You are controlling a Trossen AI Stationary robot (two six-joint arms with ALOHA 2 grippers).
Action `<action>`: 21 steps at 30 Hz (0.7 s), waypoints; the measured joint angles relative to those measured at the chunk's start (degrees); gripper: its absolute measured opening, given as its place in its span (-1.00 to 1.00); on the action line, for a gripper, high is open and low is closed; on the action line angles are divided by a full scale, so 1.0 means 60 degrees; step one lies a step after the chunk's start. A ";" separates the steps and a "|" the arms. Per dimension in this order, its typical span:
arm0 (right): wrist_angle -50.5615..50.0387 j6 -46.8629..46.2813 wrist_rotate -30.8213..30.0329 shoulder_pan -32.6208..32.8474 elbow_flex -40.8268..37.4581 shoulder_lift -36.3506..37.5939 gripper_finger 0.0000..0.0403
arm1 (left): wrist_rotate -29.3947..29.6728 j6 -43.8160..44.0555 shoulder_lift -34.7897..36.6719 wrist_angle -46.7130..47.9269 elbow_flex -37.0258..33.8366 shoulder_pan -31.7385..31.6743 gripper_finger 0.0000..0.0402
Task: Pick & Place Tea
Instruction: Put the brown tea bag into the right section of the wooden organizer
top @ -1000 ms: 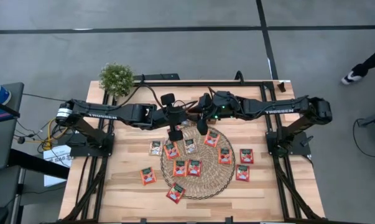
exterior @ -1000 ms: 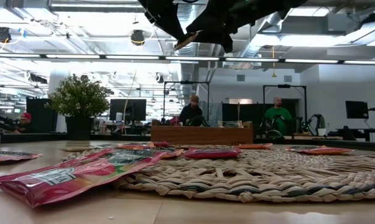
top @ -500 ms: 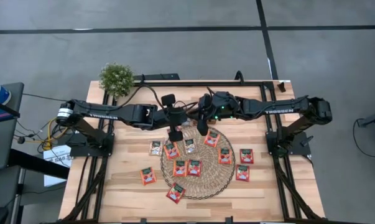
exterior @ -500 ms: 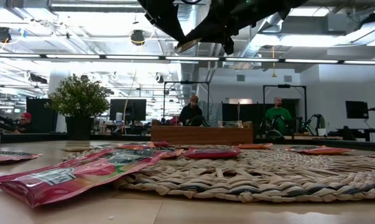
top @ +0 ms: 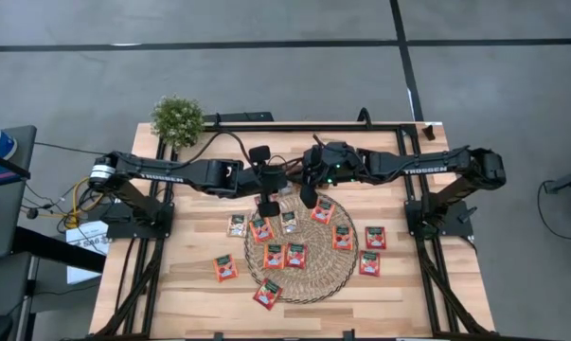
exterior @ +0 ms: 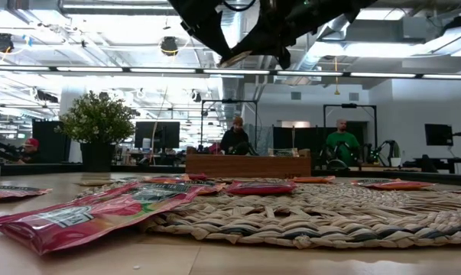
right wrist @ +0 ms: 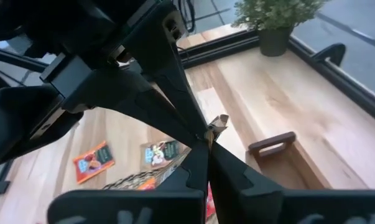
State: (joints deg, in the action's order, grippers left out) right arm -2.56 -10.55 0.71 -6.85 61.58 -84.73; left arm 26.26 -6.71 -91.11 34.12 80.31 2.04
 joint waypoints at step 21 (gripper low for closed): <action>-0.1153 -0.0132 -0.1435 -0.1086 -0.0824 0.0018 -1.00 | 0.0688 0.2542 0.0611 0.4240 -0.0011 -0.0117 -0.34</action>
State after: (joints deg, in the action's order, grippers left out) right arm -9.48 -11.34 -7.90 -13.37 56.64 -84.62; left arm 30.39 8.54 -87.45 59.56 80.25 1.34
